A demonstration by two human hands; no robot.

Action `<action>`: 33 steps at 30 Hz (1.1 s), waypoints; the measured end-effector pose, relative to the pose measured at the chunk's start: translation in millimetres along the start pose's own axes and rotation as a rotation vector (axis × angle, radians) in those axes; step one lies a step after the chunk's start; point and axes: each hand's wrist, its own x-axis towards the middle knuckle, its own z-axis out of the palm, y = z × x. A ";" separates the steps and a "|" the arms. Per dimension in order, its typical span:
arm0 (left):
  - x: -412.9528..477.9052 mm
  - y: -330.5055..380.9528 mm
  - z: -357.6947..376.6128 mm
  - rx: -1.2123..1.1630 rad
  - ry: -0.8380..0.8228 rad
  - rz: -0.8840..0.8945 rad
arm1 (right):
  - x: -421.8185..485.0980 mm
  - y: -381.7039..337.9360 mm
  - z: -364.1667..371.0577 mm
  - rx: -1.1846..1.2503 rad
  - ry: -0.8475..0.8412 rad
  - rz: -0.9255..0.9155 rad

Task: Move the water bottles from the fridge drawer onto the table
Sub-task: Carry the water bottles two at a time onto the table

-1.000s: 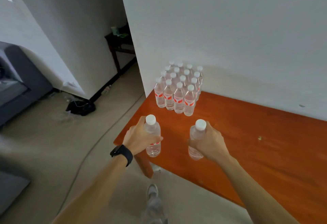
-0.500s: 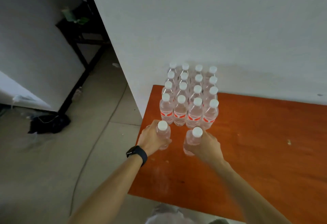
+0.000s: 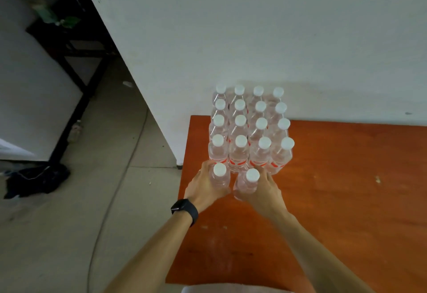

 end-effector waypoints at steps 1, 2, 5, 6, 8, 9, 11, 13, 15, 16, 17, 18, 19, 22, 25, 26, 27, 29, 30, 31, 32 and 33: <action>1.0 -3.7 1.0 -0.017 0.003 -0.008 | -0.4 6.0 0.9 0.004 -0.015 0.007; 1.2 -7.2 2.3 -0.024 0.008 -0.010 | -1.1 12.7 2.5 0.005 -0.033 0.011; 1.9 -15.8 8.8 -0.039 -0.019 -0.026 | -2.8 30.7 8.7 0.038 -0.118 0.030; 2.0 -18.4 10.8 -0.038 -0.037 -0.036 | -3.8 32.3 10.7 0.059 -0.145 0.037; 1.9 -23.8 13.7 -0.045 -0.085 -0.068 | -4.4 32.6 15.7 0.100 -0.146 0.025; 1.9 -26.0 15.0 -0.056 -0.104 -0.081 | -4.0 32.9 18.1 0.118 -0.125 0.010; 0.2 -28.2 18.7 -0.070 -0.108 -0.090 | -2.2 33.0 21.8 0.135 -0.094 0.001; -2.3 -28.2 22.8 -0.080 -0.079 -0.101 | -0.5 33.7 25.7 0.139 -0.085 0.007; -2.9 -28.0 26.1 -0.081 -0.058 -0.099 | 0.1 32.1 29.7 0.150 -0.072 0.016; -2.3 -27.2 26.8 -0.078 -0.059 -0.093 | 0.7 30.4 31.4 0.158 -0.067 0.020; -0.6 -27.3 27.5 -0.077 -0.062 -0.091 | 2.6 29.5 34.0 0.166 -0.060 0.018; 1.1 -26.5 27.2 -0.079 -0.065 -0.091 | 5.0 27.6 35.6 0.173 -0.062 0.018; 3.7 -25.9 26.8 -0.084 -0.062 -0.096 | 8.5 25.2 36.7 0.183 -0.066 0.015; 10.4 -22.9 24.7 -0.085 -0.027 -0.095 | 19.9 19.8 38.7 0.195 -0.071 0.009; 16.3 -21.8 23.7 -0.079 -0.039 -0.096 | 23.9 14.6 38.0 0.200 -0.055 0.018; 17.5 -21.8 22.9 -0.074 -0.053 -0.092 | 24.7 13.8 37.8 0.202 -0.055 0.021; 18.3 -22.8 22.0 -0.068 -0.064 -0.084 | 24.8 13.2 37.7 0.204 -0.059 0.022; 20.8 -26.2 19.5 -0.047 -0.080 -0.073 | 24.4 10.8 36.0 0.207 -0.055 0.030; 22.6 -28.0 18.1 -0.037 -0.089 -0.074 | 24.5 10.1 35.1 0.202 -0.048 0.028; 24.6 -29.5 17.3 -0.031 -0.099 -0.076 | 25.3 10.6 34.1 0.194 -0.040 0.024; 26.5 -30.2 16.8 -0.026 -0.109 -0.076 | 26.5 11.2 32.9 0.181 -0.036 0.020; 27.9 -30.5 16.5 -0.019 -0.116 -0.073 | 27.7 11.4 31.2 0.171 -0.035 0.015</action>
